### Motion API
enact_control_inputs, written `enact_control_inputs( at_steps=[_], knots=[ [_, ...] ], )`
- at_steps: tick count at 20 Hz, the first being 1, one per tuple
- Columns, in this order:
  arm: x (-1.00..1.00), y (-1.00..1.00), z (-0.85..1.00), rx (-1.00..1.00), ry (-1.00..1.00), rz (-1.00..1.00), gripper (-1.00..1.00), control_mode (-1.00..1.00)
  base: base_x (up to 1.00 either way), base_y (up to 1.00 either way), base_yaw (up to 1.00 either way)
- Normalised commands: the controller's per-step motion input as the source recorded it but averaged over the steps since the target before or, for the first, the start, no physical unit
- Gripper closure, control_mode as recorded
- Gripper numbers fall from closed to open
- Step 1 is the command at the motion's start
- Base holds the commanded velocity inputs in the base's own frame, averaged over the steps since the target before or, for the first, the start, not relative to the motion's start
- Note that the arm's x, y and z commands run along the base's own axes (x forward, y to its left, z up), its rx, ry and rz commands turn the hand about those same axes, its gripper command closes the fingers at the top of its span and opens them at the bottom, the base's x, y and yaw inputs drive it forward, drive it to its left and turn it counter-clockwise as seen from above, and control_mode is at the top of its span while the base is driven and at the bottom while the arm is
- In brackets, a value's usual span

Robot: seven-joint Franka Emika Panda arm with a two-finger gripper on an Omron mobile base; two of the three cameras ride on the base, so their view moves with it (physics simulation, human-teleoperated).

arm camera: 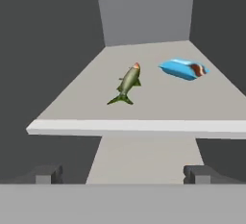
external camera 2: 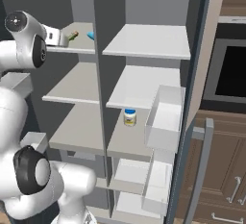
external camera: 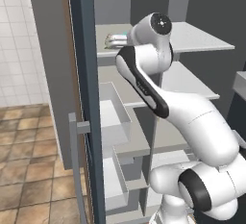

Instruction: Pick up the frozen fish from the freezer, place it on any shelf in the fridge, and close the fridge and freezer doors when done.

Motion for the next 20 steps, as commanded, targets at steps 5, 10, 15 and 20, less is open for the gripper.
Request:
enact_control_inputs(
  at_steps=[5,10,15,20],
  knots=[
    [0.79,0.23,0.0,-0.14,0.08,0.0,-1.0,-1.0,0.0,0.0,0.0],
    [0.59,0.04,0.0,-0.08,0.17,0.0,-1.0,-1.0,0.0,0.0,0.0],
    [0.14,0.0,-0.01,-0.01,0.11,0.0,-1.0,-1.0,0.0,0.0,0.0],
    [0.12,0.0,-0.38,0.01,0.04,0.0,-1.0,-1.0,0.0,0.0,0.0]
  ],
)
